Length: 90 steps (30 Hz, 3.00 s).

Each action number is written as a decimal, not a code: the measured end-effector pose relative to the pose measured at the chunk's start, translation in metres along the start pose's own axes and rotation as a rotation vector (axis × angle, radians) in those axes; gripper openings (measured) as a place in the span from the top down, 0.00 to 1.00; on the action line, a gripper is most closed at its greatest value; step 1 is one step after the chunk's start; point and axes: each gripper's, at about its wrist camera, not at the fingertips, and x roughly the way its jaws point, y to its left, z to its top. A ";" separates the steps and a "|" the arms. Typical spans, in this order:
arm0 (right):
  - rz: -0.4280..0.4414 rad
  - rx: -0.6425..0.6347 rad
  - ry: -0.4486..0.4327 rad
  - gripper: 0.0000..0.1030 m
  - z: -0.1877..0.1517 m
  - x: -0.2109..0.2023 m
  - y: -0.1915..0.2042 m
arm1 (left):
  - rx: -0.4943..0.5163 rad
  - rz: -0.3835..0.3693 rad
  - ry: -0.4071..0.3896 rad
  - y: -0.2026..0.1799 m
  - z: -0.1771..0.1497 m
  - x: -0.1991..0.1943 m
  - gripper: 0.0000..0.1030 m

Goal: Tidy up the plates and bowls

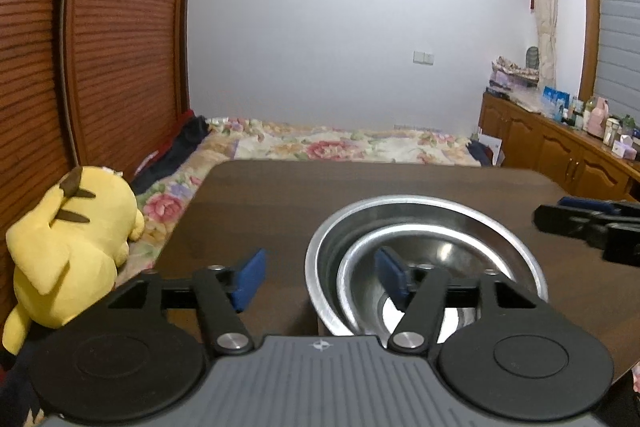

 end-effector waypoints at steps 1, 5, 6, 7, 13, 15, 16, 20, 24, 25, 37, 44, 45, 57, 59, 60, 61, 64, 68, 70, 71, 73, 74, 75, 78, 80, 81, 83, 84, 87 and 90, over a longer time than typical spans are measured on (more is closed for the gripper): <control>-0.002 -0.004 -0.018 0.44 0.004 -0.007 0.001 | 0.007 -0.001 -0.011 -0.002 0.003 -0.003 0.30; -0.023 -0.028 -0.068 0.39 0.015 -0.026 0.002 | 0.027 -0.021 -0.046 -0.013 0.012 -0.014 0.22; -0.029 -0.034 -0.075 0.39 0.017 -0.028 0.002 | 0.030 -0.026 -0.051 -0.015 0.014 -0.015 0.19; -0.036 -0.039 -0.083 0.39 0.019 -0.032 0.001 | 0.034 -0.032 -0.059 -0.017 0.016 -0.018 0.18; -0.087 -0.053 -0.117 0.17 0.024 -0.045 -0.001 | 0.043 -0.057 -0.089 -0.034 0.022 -0.028 0.04; -0.114 -0.059 -0.124 0.10 0.023 -0.048 -0.002 | 0.051 -0.059 -0.098 -0.039 0.022 -0.032 0.00; -0.130 -0.062 -0.126 0.10 0.021 -0.050 -0.002 | 0.052 -0.062 -0.101 -0.042 0.023 -0.034 0.00; -0.139 -0.056 -0.125 0.02 0.018 -0.056 -0.004 | 0.060 -0.069 -0.107 -0.050 0.023 -0.039 0.00; -0.144 -0.054 -0.135 0.00 0.015 -0.063 -0.007 | 0.074 -0.069 -0.107 -0.057 0.022 -0.039 0.00; -0.145 -0.046 -0.136 0.00 0.015 -0.064 -0.008 | 0.076 -0.072 -0.106 -0.059 0.022 -0.039 0.00; -0.233 -0.019 -0.139 0.00 0.007 -0.077 -0.017 | 0.093 -0.021 -0.093 -0.073 0.019 -0.040 0.00; -0.262 -0.011 -0.127 0.00 0.002 -0.081 -0.016 | 0.082 -0.039 -0.076 -0.076 0.016 -0.042 0.00; -0.262 -0.009 -0.119 0.00 0.002 -0.081 -0.016 | 0.080 -0.044 -0.078 -0.076 0.016 -0.043 0.00; -0.316 0.014 -0.089 0.00 -0.007 -0.085 -0.018 | 0.077 0.006 -0.068 -0.074 0.003 -0.046 0.00; -0.321 0.021 -0.088 0.00 -0.008 -0.085 -0.019 | 0.082 0.023 -0.071 -0.075 0.001 -0.046 0.00; -0.321 0.024 -0.086 0.00 -0.009 -0.085 -0.019 | 0.083 0.027 -0.071 -0.074 -0.001 -0.046 0.00; -0.322 0.025 -0.085 0.00 -0.011 -0.084 -0.020 | 0.081 0.029 -0.069 -0.073 -0.003 -0.046 0.00; -0.332 0.016 -0.079 0.00 -0.015 -0.081 -0.019 | 0.077 0.029 -0.062 -0.074 -0.005 -0.045 0.00; -0.328 0.022 -0.068 0.00 -0.018 -0.079 -0.020 | 0.083 0.031 -0.054 -0.076 -0.009 -0.044 0.00; -0.326 0.024 -0.065 0.00 -0.020 -0.078 -0.020 | 0.084 0.031 -0.051 -0.077 -0.012 -0.044 0.00; -0.327 0.023 -0.063 0.00 -0.020 -0.079 -0.021 | 0.086 0.034 -0.051 -0.078 -0.013 -0.044 0.00; -0.325 0.024 -0.062 0.00 -0.021 -0.079 -0.021 | 0.087 0.038 -0.047 -0.078 -0.016 -0.044 0.00; -0.325 0.024 -0.062 0.00 -0.022 -0.079 -0.021 | 0.086 0.037 -0.043 -0.077 -0.017 -0.042 0.00; -0.326 0.025 -0.063 0.00 -0.023 -0.079 -0.021 | 0.084 0.037 -0.038 -0.077 -0.018 -0.042 0.00; -0.324 0.027 -0.056 0.00 -0.025 -0.078 -0.021 | 0.083 0.034 -0.034 -0.077 -0.020 -0.040 0.00; -0.322 0.031 -0.054 0.00 -0.027 -0.077 -0.020 | 0.084 0.035 -0.038 -0.077 -0.021 -0.041 0.00; -0.322 0.033 -0.053 0.00 -0.028 -0.077 -0.020 | 0.084 0.035 -0.037 -0.078 -0.022 -0.040 0.00; -0.321 0.034 -0.052 0.00 -0.029 -0.076 -0.020 | 0.081 0.034 -0.034 -0.077 -0.024 -0.039 0.00; -0.323 0.033 -0.051 0.00 -0.031 -0.076 -0.020 | 0.079 0.034 -0.036 -0.077 -0.025 -0.039 0.00; -0.333 0.020 -0.055 0.00 -0.035 -0.077 -0.017 | 0.072 0.036 -0.037 -0.076 -0.028 -0.038 0.00; -0.331 0.040 -0.051 0.00 -0.037 -0.076 -0.020 | 0.072 0.034 -0.028 -0.078 -0.028 -0.036 0.00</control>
